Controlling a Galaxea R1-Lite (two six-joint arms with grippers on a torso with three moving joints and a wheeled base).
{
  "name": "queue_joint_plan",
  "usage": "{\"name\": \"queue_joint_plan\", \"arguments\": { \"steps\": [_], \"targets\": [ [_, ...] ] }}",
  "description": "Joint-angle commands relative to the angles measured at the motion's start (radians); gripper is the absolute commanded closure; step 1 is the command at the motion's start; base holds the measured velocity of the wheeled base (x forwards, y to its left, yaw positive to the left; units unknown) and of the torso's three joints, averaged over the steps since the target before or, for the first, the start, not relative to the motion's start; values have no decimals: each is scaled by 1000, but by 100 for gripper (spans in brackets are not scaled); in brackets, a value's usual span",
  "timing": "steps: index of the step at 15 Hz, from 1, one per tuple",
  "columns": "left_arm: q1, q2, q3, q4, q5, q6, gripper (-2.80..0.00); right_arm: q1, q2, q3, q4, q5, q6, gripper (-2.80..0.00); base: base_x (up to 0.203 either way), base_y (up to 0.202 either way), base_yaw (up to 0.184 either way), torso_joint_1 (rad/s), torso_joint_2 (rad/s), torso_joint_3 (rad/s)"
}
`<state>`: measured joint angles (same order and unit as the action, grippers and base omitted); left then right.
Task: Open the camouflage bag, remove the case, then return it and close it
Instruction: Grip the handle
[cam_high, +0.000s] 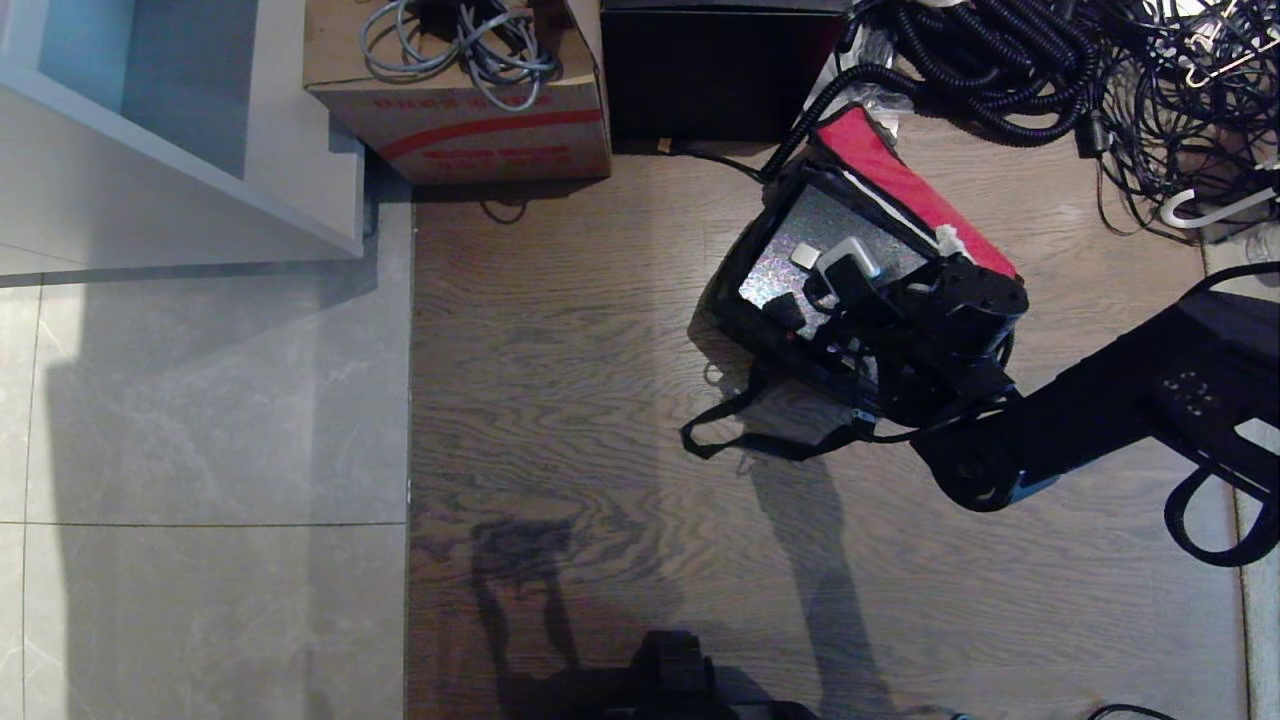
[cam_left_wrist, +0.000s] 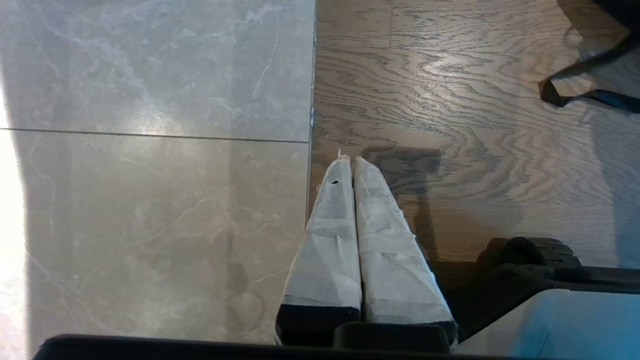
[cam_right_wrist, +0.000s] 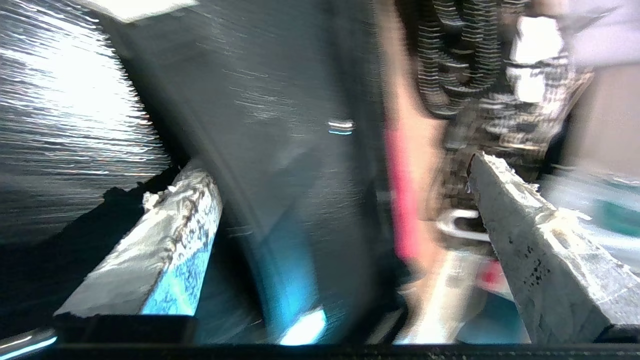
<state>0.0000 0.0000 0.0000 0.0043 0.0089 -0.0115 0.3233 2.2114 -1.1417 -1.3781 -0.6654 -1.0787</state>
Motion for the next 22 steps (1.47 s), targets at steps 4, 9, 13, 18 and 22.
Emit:
{"name": "queue_joint_plan", "arguments": {
  "steps": [4,9,13,18,22],
  "targets": [
    [0,0,0,0,0,-1,0,-35,56,-58,-48,-11,-85,-280,0,0,0,0,0,0],
    [0,0,0,0,0,-1,0,-17,124,-62,-72,-32,-70,-280,0,0,0,0,0,0],
    [0,0,0,0,0,-1,0,7,162,-66,-78,-85,-33,0,0,0,0,0,0,0],
    [0,0,0,0,0,-1,0,29,205,-62,-138,-103,-29,0,0,0,0,0,0,0],
    [0,0,0,0,0,-1,0,36,229,-72,-152,-127,-13,0,0,0,0,0,0,0]
  ]
}}
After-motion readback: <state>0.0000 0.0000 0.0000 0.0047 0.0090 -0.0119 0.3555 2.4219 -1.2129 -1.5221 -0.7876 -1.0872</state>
